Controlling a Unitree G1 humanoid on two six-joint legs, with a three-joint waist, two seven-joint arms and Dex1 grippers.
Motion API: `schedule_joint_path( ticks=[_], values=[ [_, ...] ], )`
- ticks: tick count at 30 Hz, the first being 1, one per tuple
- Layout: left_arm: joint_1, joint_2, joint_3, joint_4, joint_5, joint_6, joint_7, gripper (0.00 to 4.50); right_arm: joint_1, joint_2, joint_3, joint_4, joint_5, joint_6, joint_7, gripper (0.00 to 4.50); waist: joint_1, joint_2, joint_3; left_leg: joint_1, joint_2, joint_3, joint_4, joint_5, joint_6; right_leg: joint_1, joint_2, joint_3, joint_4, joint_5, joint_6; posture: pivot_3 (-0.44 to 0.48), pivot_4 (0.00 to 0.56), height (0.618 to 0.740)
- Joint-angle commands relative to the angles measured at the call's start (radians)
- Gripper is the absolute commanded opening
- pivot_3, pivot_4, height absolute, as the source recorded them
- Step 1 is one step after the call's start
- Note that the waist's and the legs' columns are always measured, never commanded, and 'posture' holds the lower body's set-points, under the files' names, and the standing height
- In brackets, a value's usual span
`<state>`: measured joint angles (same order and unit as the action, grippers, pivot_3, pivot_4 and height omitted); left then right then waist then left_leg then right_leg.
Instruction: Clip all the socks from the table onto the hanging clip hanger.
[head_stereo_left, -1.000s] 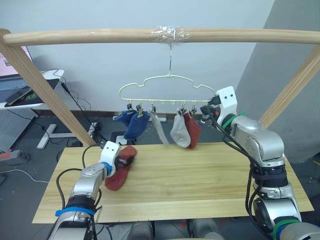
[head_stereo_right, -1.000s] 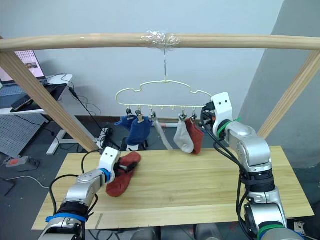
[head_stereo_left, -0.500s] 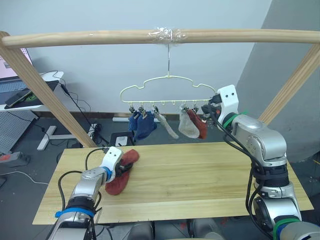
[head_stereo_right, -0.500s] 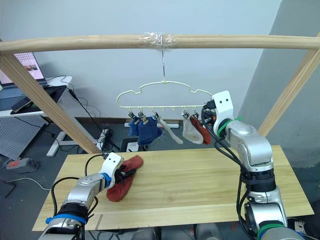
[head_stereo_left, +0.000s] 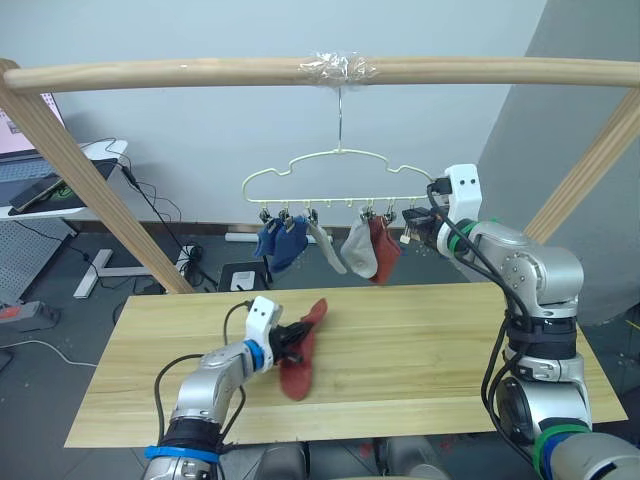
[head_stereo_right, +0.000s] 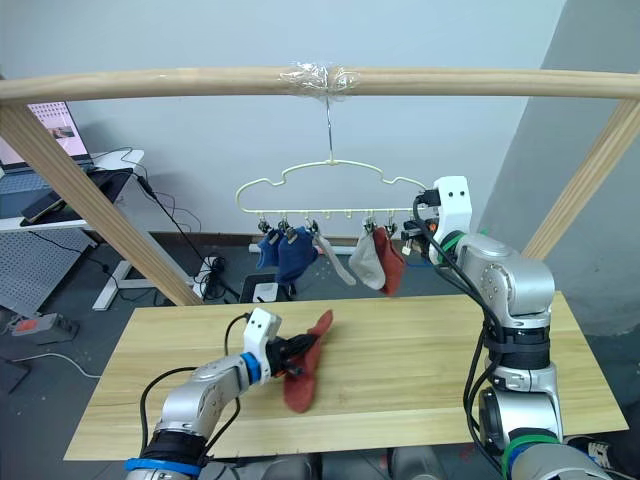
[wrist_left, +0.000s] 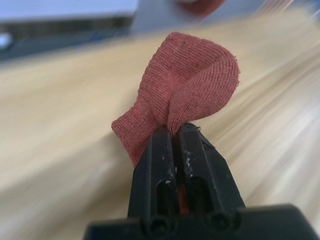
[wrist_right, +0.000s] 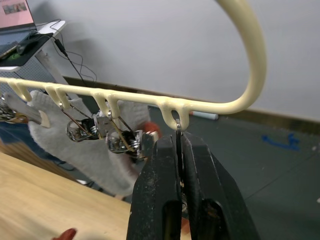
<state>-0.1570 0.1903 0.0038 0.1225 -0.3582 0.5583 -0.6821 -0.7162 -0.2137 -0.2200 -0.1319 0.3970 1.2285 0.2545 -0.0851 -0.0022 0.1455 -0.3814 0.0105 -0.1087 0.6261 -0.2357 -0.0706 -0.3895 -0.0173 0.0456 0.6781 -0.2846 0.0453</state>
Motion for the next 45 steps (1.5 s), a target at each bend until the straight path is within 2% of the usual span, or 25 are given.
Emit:
schedule_joint_path(
  ticks=[1, 5, 10, 17, 32, 35, 39, 45],
  values=[
    [-0.042, -0.062, -0.04, -0.182, -0.069, 0.055, 0.035, 0.01, -0.094, 0.099, -0.201, -0.017, 0.058, 0.219, -0.088, 0.0, 0.0, 0.0, 0.0, 0.0, 0.0, 0.0, 0.0, 0.0, 0.0, 0.0, 0.0, 0.0, 0.0, 0.0, 0.0, -0.091, 0.105, 0.74],
    [-0.08, -0.098, -0.107, -0.263, -0.06, 0.061, 0.054, 0.01, -0.171, 0.174, -0.335, -0.032, 0.037, 0.359, -0.148, 0.0, -0.001, 0.0, 0.0, 0.0, 0.0, 0.0, 0.0, 0.0, 0.0, 0.0, 0.0, 0.0, 0.0, 0.001, -0.001, -0.101, 0.106, 0.74],
    [-0.129, -0.141, -0.127, -0.261, -0.061, 0.036, 0.089, 0.01, -0.2, 0.22, -0.39, -0.04, 0.033, 0.386, -0.192, 0.0, -0.005, 0.001, 0.0, 0.0, 0.0, 0.0, -0.001, 0.0, 0.0, 0.0, 0.001, 0.0, -0.001, 0.001, -0.001, -0.111, 0.106, 0.74],
    [-0.152, -0.174, -0.127, -0.225, -0.053, -0.004, 0.124, 0.01, -0.203, 0.238, -0.404, -0.047, 0.047, 0.386, -0.223, 0.0, -0.01, 0.001, 0.0, -0.001, 0.0, 0.001, -0.001, 0.0, 0.0, 0.0, 0.001, 0.001, -0.003, 0.0, 0.0, -0.122, 0.107, 0.74],
    [-0.199, -0.177, -0.138, -0.156, -0.015, -0.09, 0.151, 0.01, -0.184, 0.253, -0.397, -0.06, 0.113, 0.386, -0.272, 0.0, -0.019, 0.001, 0.0, -0.002, 0.0, 0.001, -0.001, 0.0, 0.0, 0.0, 0.001, 0.0, -0.004, 0.0, 0.0, -0.125, 0.111, 0.74],
    [-0.203, -0.18, -0.143, -0.155, -0.011, -0.096, 0.151, 0.0, -0.186, 0.256, -0.403, -0.062, 0.119, 0.386, -0.28, 0.75, -0.021, 0.001, 0.0, -0.002, 0.0, 0.001, -0.001, 0.0, 0.0, 0.0, 0.001, 0.0, -0.005, 0.0, 0.0, -0.125, 0.114, 0.74],
    [-0.203, -0.177, -0.147, -0.175, -0.025, -0.081, 0.137, 0.0, -0.188, 0.243, -0.408, -0.067, 0.125, 0.386, -0.272, 2.26, -0.023, 0.001, 0.0, -0.002, 0.0, 0.001, -0.001, 0.0, 0.0, 0.0, 0.001, 0.0, -0.005, 0.0, 0.0, -0.122, 0.112, 0.74],
    [-0.187, -0.165, -0.154, -0.214, -0.112, 0.03, 0.082, 1.64, -0.168, 0.204, -0.431, -0.126, 0.15, 0.386, -0.211, 4.39, -0.025, 0.001, 0.0, -0.003, 0.0, 0.001, -0.002, 0.0, 0.0, -0.001, 0.001, 0.0, -0.006, 0.0, 0.001, -0.14, 0.108, 0.74]
  ],
)
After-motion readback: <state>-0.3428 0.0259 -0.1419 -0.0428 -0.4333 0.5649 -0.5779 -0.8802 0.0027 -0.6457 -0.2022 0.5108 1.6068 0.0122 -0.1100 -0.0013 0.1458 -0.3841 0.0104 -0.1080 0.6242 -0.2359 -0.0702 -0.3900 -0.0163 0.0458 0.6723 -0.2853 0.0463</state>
